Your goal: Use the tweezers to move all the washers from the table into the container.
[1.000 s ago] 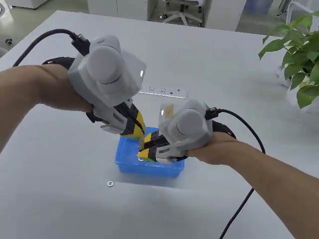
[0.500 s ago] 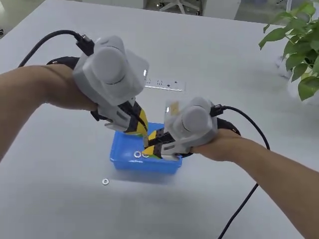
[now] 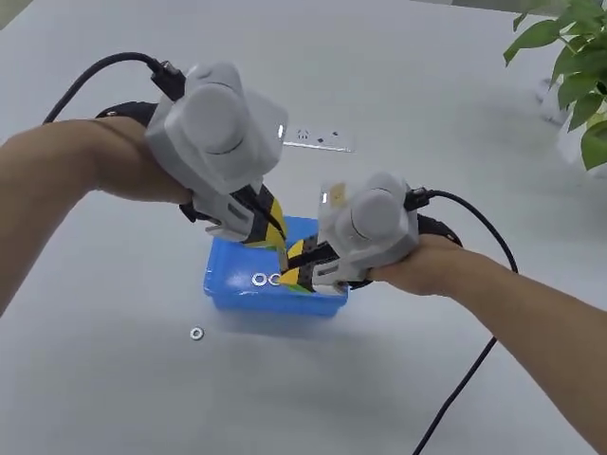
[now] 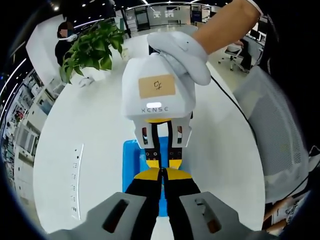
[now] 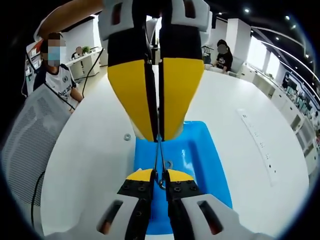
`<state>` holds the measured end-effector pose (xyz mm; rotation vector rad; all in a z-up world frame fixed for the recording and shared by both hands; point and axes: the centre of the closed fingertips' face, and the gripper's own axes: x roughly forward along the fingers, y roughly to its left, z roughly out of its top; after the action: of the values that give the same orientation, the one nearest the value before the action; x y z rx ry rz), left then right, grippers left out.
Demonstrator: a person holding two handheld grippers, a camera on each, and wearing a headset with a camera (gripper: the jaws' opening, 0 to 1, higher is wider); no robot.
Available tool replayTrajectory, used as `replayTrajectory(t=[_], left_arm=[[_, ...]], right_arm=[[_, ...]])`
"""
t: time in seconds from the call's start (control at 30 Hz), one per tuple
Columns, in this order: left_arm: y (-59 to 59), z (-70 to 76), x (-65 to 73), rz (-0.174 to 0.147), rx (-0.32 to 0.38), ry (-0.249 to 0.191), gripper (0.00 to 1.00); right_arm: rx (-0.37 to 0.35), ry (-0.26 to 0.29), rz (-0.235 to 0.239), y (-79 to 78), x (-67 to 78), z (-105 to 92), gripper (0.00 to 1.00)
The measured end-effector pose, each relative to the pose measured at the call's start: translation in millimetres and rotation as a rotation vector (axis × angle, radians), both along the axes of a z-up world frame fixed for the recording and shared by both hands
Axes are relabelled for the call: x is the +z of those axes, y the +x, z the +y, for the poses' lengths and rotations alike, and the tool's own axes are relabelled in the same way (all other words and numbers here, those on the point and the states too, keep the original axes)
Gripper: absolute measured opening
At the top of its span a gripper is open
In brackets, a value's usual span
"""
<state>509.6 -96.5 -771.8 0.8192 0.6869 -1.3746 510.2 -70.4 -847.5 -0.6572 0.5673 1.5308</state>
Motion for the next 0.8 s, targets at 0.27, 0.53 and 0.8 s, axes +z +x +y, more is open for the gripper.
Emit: replayTrajectory(t=[0.27, 0.53, 0.8], left_arm=[[3.3, -0.4, -11.3, 0.008, 0.002, 0.001, 0.05], [3.8, 1.2, -14.3, 0.006, 0.009, 0.005, 0.05], [1.6, 1.7, -12.4, 0.005, 0.009, 0.009, 0.05]], right_arm=[[-0.004, -0.013, 0.019, 2.8, -11.2, -1.0, 0.11], [-0.008, -0.019, 0.031, 3.1, -13.8, -0.6, 0.11], [-0.007, -0.019, 0.027, 1.2, -11.7, -1.0, 0.11]])
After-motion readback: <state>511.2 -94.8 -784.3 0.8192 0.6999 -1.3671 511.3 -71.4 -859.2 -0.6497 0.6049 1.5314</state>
